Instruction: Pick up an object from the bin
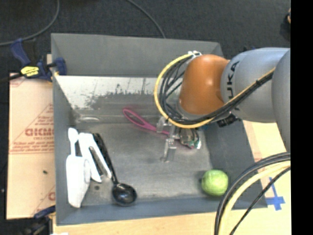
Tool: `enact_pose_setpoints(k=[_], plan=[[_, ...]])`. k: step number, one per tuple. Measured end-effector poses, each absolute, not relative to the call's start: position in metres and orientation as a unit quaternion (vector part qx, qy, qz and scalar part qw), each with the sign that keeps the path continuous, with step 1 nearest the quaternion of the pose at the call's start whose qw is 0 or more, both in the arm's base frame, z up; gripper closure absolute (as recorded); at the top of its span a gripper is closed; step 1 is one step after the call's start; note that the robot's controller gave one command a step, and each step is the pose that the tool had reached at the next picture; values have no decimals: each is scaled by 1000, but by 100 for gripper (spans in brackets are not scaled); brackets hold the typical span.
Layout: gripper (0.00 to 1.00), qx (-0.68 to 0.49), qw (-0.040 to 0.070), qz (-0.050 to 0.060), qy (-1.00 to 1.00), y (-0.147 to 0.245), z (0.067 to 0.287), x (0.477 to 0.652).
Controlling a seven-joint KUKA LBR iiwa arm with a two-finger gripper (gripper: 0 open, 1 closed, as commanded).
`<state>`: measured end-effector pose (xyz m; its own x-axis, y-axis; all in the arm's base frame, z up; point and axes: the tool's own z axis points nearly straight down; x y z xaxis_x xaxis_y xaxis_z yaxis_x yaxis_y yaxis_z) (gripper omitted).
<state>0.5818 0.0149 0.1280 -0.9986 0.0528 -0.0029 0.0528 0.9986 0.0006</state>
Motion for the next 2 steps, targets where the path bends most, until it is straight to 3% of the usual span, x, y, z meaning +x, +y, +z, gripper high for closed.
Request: enact_pose_setpoints(k=[1,2], plan=[[0,47,2,1,999,43,133,565],[0,39,3,1,999,-1,137,602]])
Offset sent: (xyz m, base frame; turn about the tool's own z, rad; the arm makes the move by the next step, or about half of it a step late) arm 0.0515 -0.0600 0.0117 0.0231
